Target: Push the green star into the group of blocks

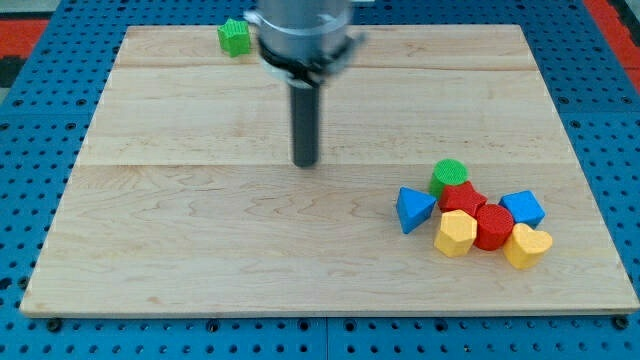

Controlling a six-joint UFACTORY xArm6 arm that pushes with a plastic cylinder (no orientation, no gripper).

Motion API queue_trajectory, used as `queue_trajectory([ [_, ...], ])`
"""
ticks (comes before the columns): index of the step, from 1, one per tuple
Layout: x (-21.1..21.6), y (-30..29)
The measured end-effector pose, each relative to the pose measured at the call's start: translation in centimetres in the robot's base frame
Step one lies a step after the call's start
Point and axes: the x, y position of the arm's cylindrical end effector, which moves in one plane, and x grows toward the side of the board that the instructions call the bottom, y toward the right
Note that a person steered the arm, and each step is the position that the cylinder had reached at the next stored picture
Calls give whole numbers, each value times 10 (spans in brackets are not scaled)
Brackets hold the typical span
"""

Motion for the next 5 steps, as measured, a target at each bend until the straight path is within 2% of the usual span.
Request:
queue_trajectory([
  [2, -160, -141],
  [3, -220, -144],
  [4, -192, -71],
  [5, -101, -31],
])
